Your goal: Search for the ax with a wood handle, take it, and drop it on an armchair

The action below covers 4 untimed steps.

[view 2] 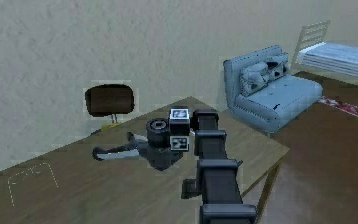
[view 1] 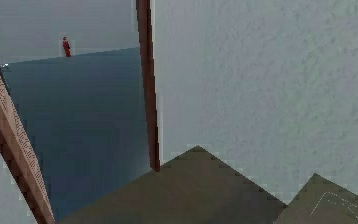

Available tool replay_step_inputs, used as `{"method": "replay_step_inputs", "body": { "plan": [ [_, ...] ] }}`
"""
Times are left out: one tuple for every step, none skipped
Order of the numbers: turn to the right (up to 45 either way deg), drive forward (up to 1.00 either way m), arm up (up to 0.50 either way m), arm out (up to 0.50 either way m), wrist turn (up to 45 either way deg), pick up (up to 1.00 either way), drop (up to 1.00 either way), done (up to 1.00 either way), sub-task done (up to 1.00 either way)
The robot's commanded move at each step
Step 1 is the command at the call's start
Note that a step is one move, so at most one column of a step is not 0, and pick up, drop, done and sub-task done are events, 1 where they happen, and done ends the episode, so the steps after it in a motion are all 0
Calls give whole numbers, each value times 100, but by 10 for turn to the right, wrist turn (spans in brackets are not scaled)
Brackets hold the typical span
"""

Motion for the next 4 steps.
{"method": "replay_step_inputs", "body": {
  "plan": [
    [0, 0, 0, 0, 450, 0, 0, 0, 0],
    [0, 0, 0, 0, 120, 0, 0, 0, 0],
    [0, 0, -30, 0, 0, 0, 0, 0, 0],
    [0, 0, 0, 0, 0, 100, 0, 0, 0]
  ]
}}
